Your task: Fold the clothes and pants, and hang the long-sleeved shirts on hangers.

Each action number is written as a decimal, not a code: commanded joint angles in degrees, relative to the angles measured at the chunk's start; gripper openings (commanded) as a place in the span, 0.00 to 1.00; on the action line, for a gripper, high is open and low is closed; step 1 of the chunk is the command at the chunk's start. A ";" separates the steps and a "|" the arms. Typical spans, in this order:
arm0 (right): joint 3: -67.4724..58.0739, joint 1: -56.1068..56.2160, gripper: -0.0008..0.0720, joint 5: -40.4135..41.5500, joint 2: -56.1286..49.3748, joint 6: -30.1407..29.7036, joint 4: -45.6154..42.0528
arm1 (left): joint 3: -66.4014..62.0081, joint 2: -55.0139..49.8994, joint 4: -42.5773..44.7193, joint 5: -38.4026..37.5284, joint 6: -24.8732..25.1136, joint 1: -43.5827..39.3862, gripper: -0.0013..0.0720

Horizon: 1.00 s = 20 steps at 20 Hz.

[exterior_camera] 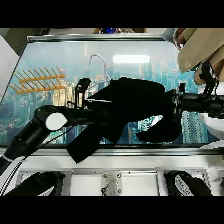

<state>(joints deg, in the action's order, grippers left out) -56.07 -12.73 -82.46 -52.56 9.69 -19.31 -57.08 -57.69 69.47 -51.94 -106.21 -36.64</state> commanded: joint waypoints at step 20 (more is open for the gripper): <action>0.00 0.02 0.04 -0.07 0.09 0.24 0.02 | -9.40 -12.41 13.68 -6.64 -18.51 -5.88 0.04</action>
<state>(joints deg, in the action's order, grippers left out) -56.07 -12.73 -82.54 -52.56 9.93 -19.38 -66.43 -70.11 81.23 -56.05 -124.36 -43.22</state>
